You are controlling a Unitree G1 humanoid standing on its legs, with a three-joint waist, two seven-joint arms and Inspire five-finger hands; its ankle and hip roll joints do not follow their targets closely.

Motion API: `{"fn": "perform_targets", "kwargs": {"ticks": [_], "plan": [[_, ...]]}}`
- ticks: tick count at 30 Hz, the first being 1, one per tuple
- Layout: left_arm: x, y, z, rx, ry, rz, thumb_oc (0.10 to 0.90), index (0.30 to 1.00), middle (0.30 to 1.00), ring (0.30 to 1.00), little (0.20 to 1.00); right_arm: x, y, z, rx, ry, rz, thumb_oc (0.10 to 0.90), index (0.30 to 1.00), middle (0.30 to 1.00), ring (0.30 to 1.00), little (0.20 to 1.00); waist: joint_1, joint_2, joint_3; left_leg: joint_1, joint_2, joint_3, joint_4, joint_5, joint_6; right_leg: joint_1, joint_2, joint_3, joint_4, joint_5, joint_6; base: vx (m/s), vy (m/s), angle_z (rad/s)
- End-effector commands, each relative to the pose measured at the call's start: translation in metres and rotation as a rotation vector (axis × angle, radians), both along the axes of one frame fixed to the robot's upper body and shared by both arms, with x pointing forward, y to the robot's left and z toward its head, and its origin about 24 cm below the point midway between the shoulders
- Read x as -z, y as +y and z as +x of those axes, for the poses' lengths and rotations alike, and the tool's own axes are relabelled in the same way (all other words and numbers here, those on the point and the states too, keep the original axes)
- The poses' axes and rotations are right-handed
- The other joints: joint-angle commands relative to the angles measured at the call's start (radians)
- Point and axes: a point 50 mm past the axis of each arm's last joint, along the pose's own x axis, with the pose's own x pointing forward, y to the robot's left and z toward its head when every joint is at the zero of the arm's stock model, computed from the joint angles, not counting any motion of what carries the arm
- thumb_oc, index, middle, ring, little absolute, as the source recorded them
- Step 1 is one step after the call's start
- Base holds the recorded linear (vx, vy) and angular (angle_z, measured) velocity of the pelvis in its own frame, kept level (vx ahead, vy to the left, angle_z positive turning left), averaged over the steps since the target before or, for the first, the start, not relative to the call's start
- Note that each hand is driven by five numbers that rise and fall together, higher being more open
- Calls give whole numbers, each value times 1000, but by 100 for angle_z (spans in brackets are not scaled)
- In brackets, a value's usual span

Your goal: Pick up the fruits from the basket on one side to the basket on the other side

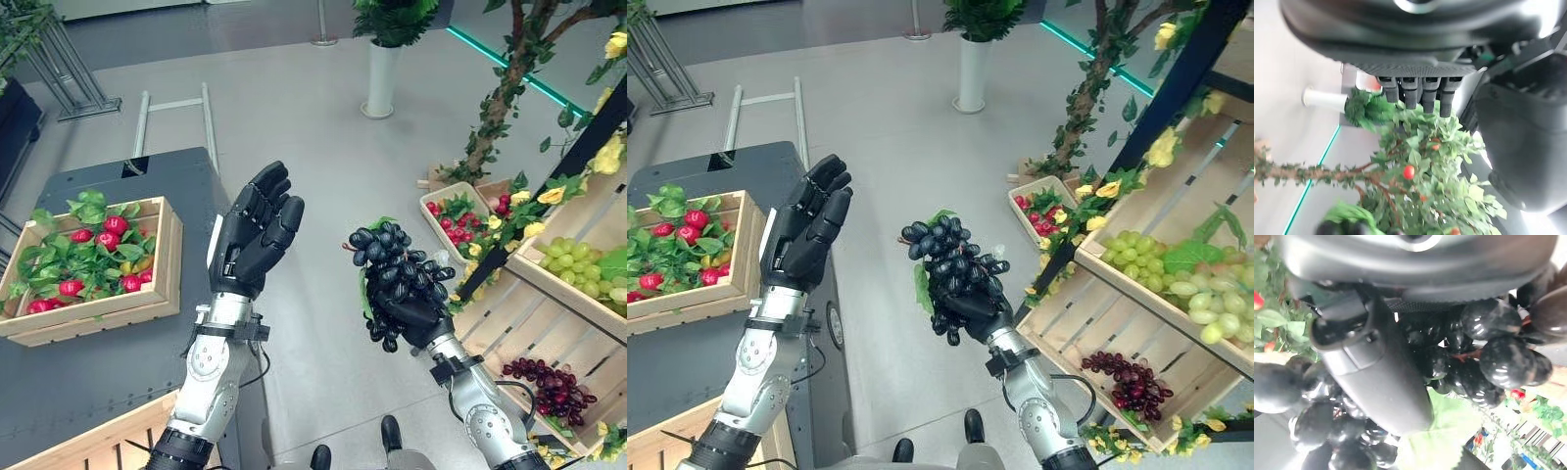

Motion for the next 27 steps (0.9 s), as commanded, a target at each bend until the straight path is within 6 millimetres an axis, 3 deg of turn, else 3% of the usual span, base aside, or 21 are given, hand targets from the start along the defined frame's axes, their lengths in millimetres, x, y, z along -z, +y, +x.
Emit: {"fn": "perform_targets", "kwargs": {"ticks": [1, 3, 5, 8, 10, 12, 16, 21, 24, 27], "plan": [[-33, 3, 2, 23, -181, 20, 800, 900, 900, 900, 900, -50, 10, 13, -163, -302, 102, 400, 300, 300, 300, 300, 7, 8, -59, -62, 5, 2, 51, -74, -10, -22, -27, -116, 55, 42, 12, -154, 20, -59], [-34, 4, 2, 17, -181, 22, 800, 900, 900, 900, 900, -47, 12, 14, -281, -311, 56, 400, 300, 300, 300, 300, 20, 23, -56, -73, 21, 26, 50, -54, -5, -25, -10, -156, 176, -27, -7, -138, -7, -71], [-35, 3, 1, 19, -183, 33, 800, 900, 900, 900, 900, -44, 16, 15, -322, -305, 31, 400, 300, 300, 300, 300, 35, 27, -52, -87, 33, 41, 66, -46, 3, -21, -19, -198, 275, -56, -24, -128, -61, -58], [-36, 3, 0, 16, -189, 45, 800, 900, 900, 900, 900, -42, 18, 16, -343, -305, 28, 400, 300, 300, 300, 300, 55, 21, -53, -96, 44, 51, 76, -47, 13, 2, -41, -235, 298, -69, -35, -123, -207, -32], [-38, 4, 1, -4, -191, 56, 800, 900, 900, 900, 900, -39, 22, 15, -374, -306, 36, 400, 300, 300, 300, 300, 83, 3, -71, -108, 60, 53, 85, -51, 4, 64, -78, -274, 219, -69, -32, -94, -332, -35], [-38, 3, 2, -12, -194, 58, 800, 900, 900, 900, 900, -38, 25, 15, -402, -302, 26, 400, 300, 300, 300, 300, 89, -6, -82, -112, 74, 55, 92, -57, -9, 96, -88, -269, 151, -75, -24, -66, -324, -27], [-40, 4, 1, -61, -206, 33, 800, 900, 900, 900, 900, -32, 23, 14, -438, -255, -13, 400, 300, 300, 300, 300, 85, -22, -81, -120, 132, 98, 115, -61, -60, 138, -61, -253, 34, -84, -5, -66, -370, -41], [-35, 10, -2, -124, -210, 31, 800, 900, 900, 900, 900, -23, 16, 5, -432, -203, -50, 400, 300, 300, 300, 300, 58, -23, -69, -115, 201, 124, 79, -12, -101, 129, 4, -238, 39, -114, -50, -53, -289, -32], [-38, 10, -2, -138, -243, 18, 800, 900, 900, 900, 900, -21, 11, 4, -398, -193, -57, 400, 300, 300, 300, 300, 52, -26, -56, -145, 223, 109, 40, 36, -121, 122, 38, -250, 14, -114, -69, -121, -255, -24], [-41, 10, -3, -143, -259, 3, 800, 900, 900, 900, 900, -20, 6, 10, -361, -194, -66, 400, 300, 300, 300, 300, 59, -35, -48, -169, 242, 46, 20, 67, -140, 123, 57, -252, -19, -108, -87, -79, -132, -3]]}}
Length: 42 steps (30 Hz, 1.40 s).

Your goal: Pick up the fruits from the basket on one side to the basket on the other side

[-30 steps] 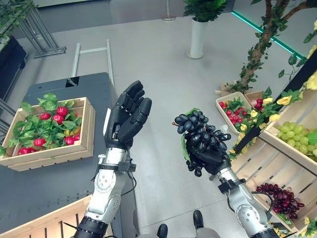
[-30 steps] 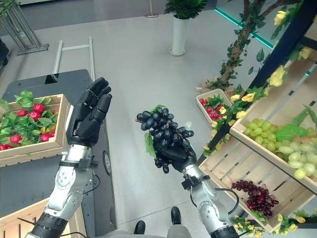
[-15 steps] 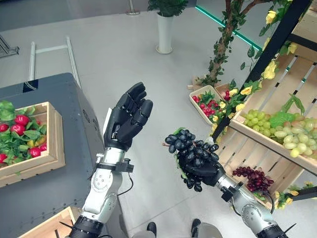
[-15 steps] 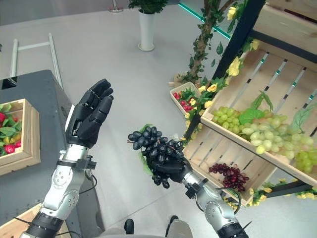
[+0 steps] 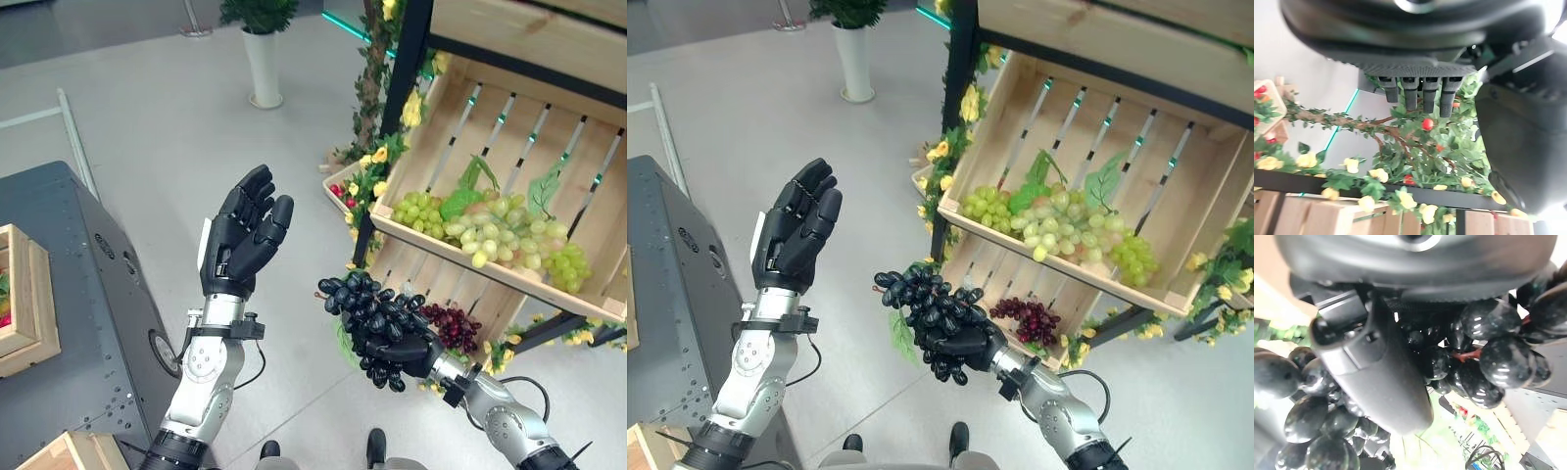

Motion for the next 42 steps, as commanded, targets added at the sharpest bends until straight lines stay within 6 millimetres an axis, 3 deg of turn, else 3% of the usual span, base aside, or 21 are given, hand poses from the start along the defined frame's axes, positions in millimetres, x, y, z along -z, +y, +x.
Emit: {"fn": "perform_targets", "kwargs": {"ticks": [1, 3, 5, 8, 11, 17, 22, 28, 36, 42], "plan": [[-44, 2, -3, -16, -290, 17, 800, 900, 900, 900, 900, -51, 18, 29, -38, -284, 139, 400, 300, 300, 300, 300, 9, -40, -59, -128, -45, -81, -6, 74, 25, 59, -17, -46, 7, -63, -29, -71, 1, 2], [-41, 1, -2, 9, -271, 9, 800, 900, 900, 900, 900, -51, 11, 30, 37, -276, 134, 400, 300, 300, 300, 300, -5, -35, -48, -163, -34, -46, 70, 56, 15, 41, -30, -66, 39, -74, -36, -64, 94, 6], [-37, 0, -1, 34, -249, -2, 800, 900, 900, 900, 900, -45, 3, 30, 98, -271, 109, 400, 300, 300, 300, 300, -21, -20, -45, -156, -23, -26, 56, 63, 11, 26, -45, -79, 63, -77, -34, -9, 236, 24], [-38, -6, -1, 68, -258, 16, 800, 900, 900, 900, 900, -41, -1, 29, 171, -283, 71, 400, 300, 300, 300, 300, -29, 0, -32, -165, -51, -31, 42, 55, 20, -22, -72, -64, 94, -73, -13, -80, 274, 18], [-44, -6, 0, 94, -278, 24, 800, 900, 900, 900, 900, -40, -3, 31, 211, -289, 88, 400, 300, 300, 300, 300, -22, -2, 10, -175, -82, -37, 53, 41, 33, -32, -101, -57, 95, -47, 16, -111, 165, 4], [-59, -12, 8, 90, -341, 52, 800, 900, 900, 900, 900, -57, -1, 51, 294, -360, 114, 400, 300, 300, 300, 300, -8, -23, 84, -223, -123, -65, 87, 19, 62, -84, -94, -15, 129, -40, 34, -182, -23, 7], [-78, -20, 16, 66, -421, 66, 800, 900, 900, 900, 900, -84, 1, 76, 358, -465, 149, 400, 300, 300, 300, 300, 17, -38, 174, -367, -133, -87, 265, -12, 47, -143, -74, -65, 213, -70, 9, -191, -130, 14], [-89, -25, 18, 67, -491, 43, 800, 900, 900, 900, 900, -110, 4, 90, 391, -560, 147, 400, 300, 300, 300, 300, 19, -27, 247, -526, -135, -106, 404, -24, 32, -248, -53, -79, 311, -110, -33, -136, -48, 2], [-99, -34, 20, 103, -560, -6, 800, 900, 900, 900, 900, -139, 11, 107, 377, -651, 130, 400, 300, 300, 300, 300, 18, -8, 320, -652, -142, -94, 515, -46, 38, -389, -48, -83, 445, -145, -59, -99, 12, 2], [-101, -37, 19, 110, -591, -18, 800, 900, 900, 900, 900, -150, 13, 112, 364, -686, 104, 400, 300, 300, 300, 300, 14, 3, 339, -694, -149, -71, 565, -66, 51, -451, -51, -78, 501, -155, -61, -48, 40, -5]]}}
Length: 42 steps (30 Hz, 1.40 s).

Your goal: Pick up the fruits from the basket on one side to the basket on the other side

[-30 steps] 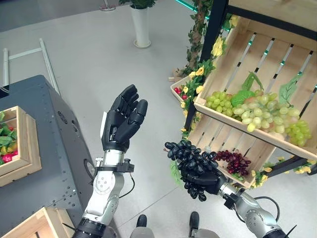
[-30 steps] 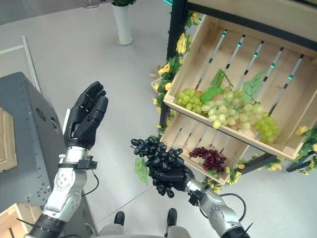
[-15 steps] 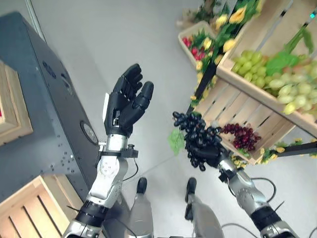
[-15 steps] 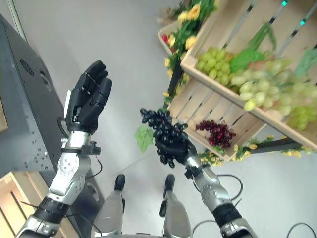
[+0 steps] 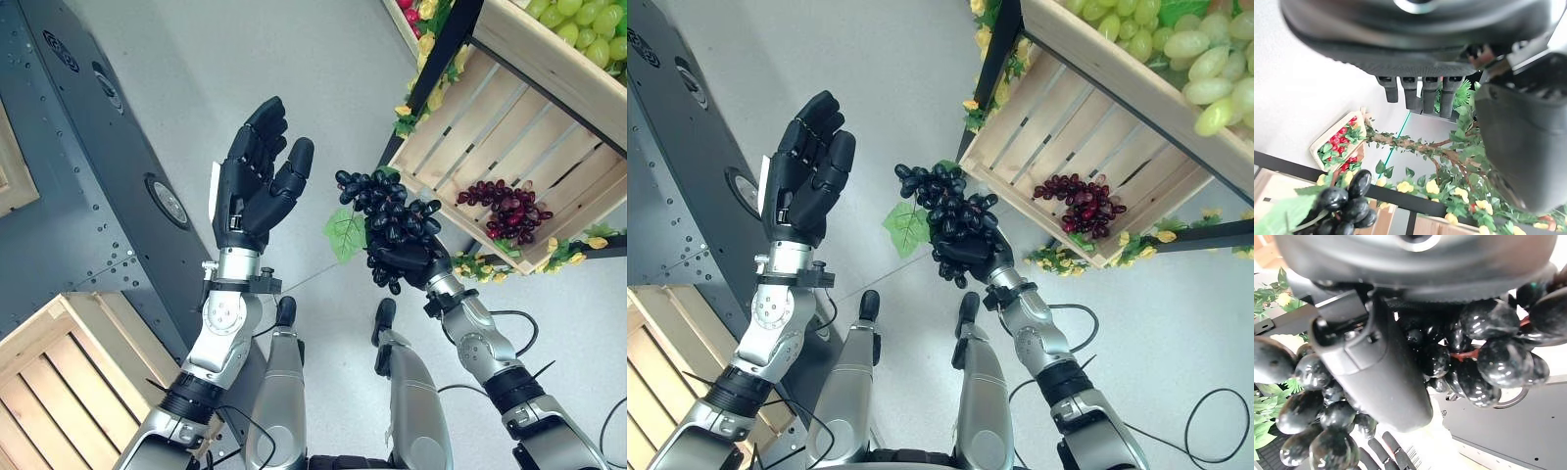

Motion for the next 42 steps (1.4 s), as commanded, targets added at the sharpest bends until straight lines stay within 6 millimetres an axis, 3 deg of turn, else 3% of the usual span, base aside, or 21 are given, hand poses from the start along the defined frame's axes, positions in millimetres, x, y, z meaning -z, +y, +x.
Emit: {"fn": "perform_targets", "kwargs": {"ticks": [1, 10, 28, 39, 42], "plan": [[-58, -13, -20, 83, -376, -47, 800, 900, 900, 900, 900, -72, 6, 7, -15, -337, 90, 400, 300, 300, 300, 300, 1, 9, -10, -99, -73, 35, 102, -9, 60, 57, 26, -47, 110, -112, -61, 5, 28, -4], [-55, -14, -20, 98, -369, -61, 800, 900, 900, 900, 900, -74, 1, 8, 1, -345, 68, 400, 300, 300, 300, 300, -8, 22, -10, -141, -80, 43, 161, -27, 63, 11, 34, -33, 171, -128, -64, 22, 2, -2], [-50, -9, -14, 147, -313, -24, 800, 900, 900, 900, 900, -100, -52, 26, 315, -356, 201, 400, 300, 300, 300, 300, 2, 27, -10, -160, -88, 48, 198, -53, 82, -8, 37, -39, 194, -119, -60, 58, -25, 1], [-52, -13, -6, 180, -275, -24, 800, 900, 900, 900, 900, -118, -94, 38, 554, -321, 430, 400, 300, 300, 300, 300, 6, 44, -10, -192, -91, 49, 196, -50, 87, -47, 34, -49, 199, -112, -61, 37, -10, 0], [-49, -12, -5, 187, -257, -26, 800, 900, 900, 900, 900, -115, -103, 40, 570, -272, 577, 400, 300, 300, 300, 300, 7, 49, -10, -196, -91, 52, 207, -57, 90, -55, 31, -51, 208, -112, -61, 34, 3, 0]]}}
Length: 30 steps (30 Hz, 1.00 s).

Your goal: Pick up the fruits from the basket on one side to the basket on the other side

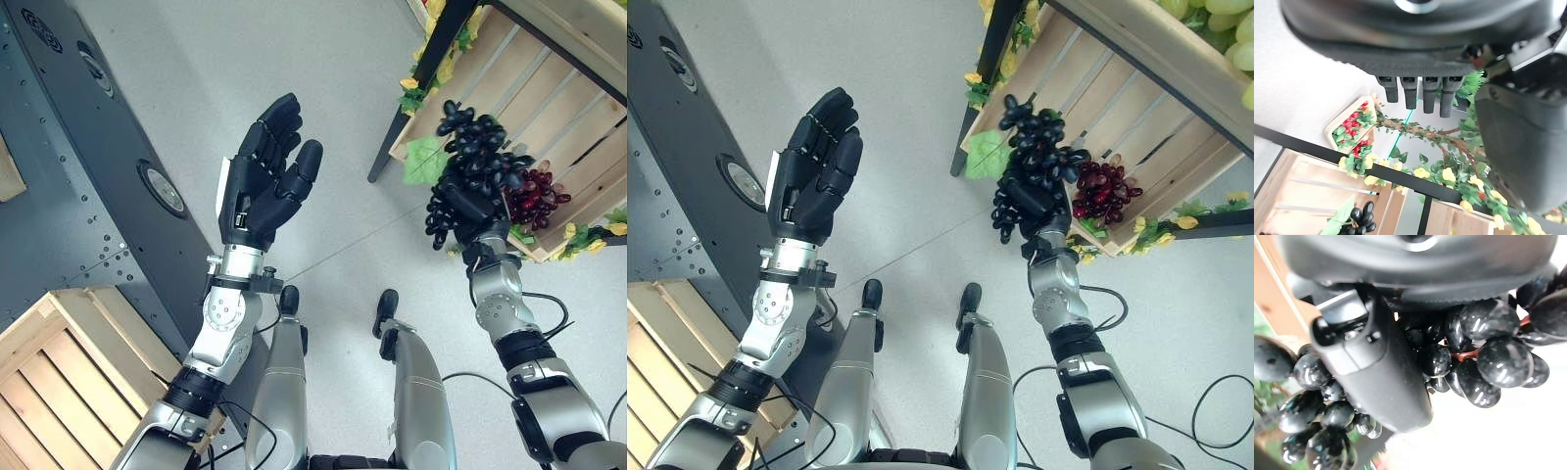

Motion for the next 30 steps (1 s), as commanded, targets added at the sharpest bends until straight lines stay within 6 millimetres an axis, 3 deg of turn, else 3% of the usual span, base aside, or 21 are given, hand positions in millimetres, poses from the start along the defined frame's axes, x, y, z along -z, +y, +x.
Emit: {"fn": "perform_targets", "kwargs": {"ticks": [1, 11, 30], "plan": [[-47, -12, -11, 86, -245, -39, 800, 900, 900, 900, 900, -71, -33, -2, 136, -319, 142, 400, 300, 300, 300, 300, 2, 43, -13, -78, -79, 58, 74, -10, 87, 83, 37, -49, -5, -4, -39, 55, 18, 0], [-47, -14, -8, 102, -221, -24, 800, 900, 900, 900, 900, -94, -63, -3, 306, -329, 233, 400, 300, 300, 300, 300, 3, 52, -13, -109, -84, 60, 66, -10, 103, 17, 28, -43, 26, 5, -33, 35, 6, 0], [-41, -11, -10, 123, -176, 0, 800, 900, 900, 900, 900, -126, -97, -25, 489, -419, 255, 400, 300, 300, 300, 300, -2, 56, -13, -145, -89, 50, 42, 4, 114, -54, 17, -36, 45, 19, -29, 23, -12, 0]]}}
